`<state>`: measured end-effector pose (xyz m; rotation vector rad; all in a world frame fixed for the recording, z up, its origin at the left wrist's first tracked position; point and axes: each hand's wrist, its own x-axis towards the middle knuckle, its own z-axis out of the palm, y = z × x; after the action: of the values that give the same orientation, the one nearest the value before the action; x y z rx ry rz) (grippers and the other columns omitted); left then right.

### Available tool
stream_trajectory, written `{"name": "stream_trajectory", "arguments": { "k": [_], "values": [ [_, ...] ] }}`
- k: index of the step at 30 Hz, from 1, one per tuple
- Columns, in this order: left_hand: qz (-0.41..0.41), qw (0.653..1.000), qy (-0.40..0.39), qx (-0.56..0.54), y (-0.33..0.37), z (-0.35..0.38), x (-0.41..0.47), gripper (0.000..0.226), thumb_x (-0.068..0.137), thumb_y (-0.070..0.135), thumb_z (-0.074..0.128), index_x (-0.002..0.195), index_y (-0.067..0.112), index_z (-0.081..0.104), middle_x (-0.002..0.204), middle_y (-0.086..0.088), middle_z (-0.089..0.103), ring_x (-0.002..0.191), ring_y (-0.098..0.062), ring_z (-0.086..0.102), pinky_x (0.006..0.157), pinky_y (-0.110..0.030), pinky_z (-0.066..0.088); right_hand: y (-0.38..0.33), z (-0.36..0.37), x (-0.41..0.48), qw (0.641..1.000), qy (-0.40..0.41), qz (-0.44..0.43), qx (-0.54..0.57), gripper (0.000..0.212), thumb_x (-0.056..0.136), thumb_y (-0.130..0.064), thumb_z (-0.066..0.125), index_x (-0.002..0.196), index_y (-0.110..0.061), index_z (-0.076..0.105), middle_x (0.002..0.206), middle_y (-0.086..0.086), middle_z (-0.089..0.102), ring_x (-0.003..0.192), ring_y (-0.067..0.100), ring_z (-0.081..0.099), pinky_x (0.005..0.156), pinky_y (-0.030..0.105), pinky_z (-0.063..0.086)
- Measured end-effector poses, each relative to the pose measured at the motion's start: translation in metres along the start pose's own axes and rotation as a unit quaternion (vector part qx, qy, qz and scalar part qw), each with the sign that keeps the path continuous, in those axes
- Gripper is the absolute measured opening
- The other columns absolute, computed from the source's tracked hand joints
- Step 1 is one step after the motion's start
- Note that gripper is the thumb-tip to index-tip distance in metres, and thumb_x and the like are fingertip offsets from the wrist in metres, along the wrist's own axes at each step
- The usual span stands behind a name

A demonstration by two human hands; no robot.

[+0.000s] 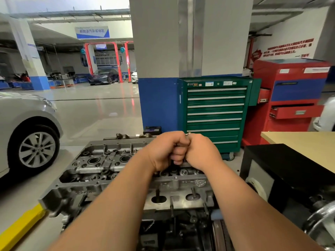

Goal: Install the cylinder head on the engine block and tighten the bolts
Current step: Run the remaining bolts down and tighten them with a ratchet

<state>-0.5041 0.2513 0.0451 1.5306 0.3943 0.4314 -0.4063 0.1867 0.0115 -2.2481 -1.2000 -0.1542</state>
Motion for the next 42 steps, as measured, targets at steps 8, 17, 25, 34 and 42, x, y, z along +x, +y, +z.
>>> {"name": "stream_trajectory", "arguments": {
  "k": [8,17,25,34,42],
  "values": [
    [0.131,0.946,0.272,0.122,-0.027,0.031,-0.004,0.027,0.081,0.017,0.053,0.057,0.018,0.04,0.051,0.004,0.043,0.042,-0.009,0.034,0.043,-0.02,0.028,-0.003,0.001,0.0,0.999,-0.024,-0.03,-0.027,0.007,0.087,-0.02,0.05,0.087,-0.026,0.053,0.1,0.006,0.065,0.093,0.03,0.061,0.071,0.034,0.048],
    [0.161,0.932,0.313,0.091,-0.036,0.047,-0.012,0.016,0.08,0.024,0.058,0.069,0.02,0.048,0.062,0.007,0.055,0.057,-0.011,0.049,0.053,-0.025,0.039,-0.002,0.0,0.0,1.0,-0.022,-0.014,0.011,0.027,0.088,-0.017,0.05,0.066,-0.028,0.039,0.081,0.0,0.06,0.079,0.027,0.057,0.068,0.032,0.043],
    [0.033,0.982,0.144,0.114,-0.018,0.015,-0.001,0.032,0.086,0.015,0.045,0.056,0.021,0.036,0.049,0.007,0.037,0.043,-0.013,0.026,0.041,-0.024,0.025,0.001,0.004,0.004,1.0,0.004,0.005,-0.003,0.012,0.085,-0.015,0.047,0.083,-0.022,0.057,0.091,0.005,0.065,0.084,0.031,0.06,0.066,0.033,0.047],
    [-0.043,0.993,-0.106,-0.029,0.003,-0.006,-0.002,0.033,0.069,0.013,0.04,0.037,0.021,0.041,0.043,0.008,0.013,0.045,-0.015,0.005,0.045,-0.025,0.011,0.003,0.001,0.0,0.999,0.021,0.014,0.044,0.009,0.079,-0.011,0.049,0.079,-0.017,0.055,0.082,0.004,0.063,0.077,0.03,0.058,0.065,0.035,0.051],
    [0.153,0.931,0.312,0.109,-0.028,0.028,-0.012,0.021,0.086,0.042,0.059,0.088,0.022,0.058,0.085,0.008,0.064,0.08,-0.011,0.06,0.07,-0.026,0.045,0.001,0.0,-0.001,0.996,0.014,0.014,0.088,0.018,0.088,-0.023,0.047,0.074,-0.02,0.058,0.077,0.0,0.065,0.074,0.027,0.06,0.064,0.034,0.05]
  ]
}}
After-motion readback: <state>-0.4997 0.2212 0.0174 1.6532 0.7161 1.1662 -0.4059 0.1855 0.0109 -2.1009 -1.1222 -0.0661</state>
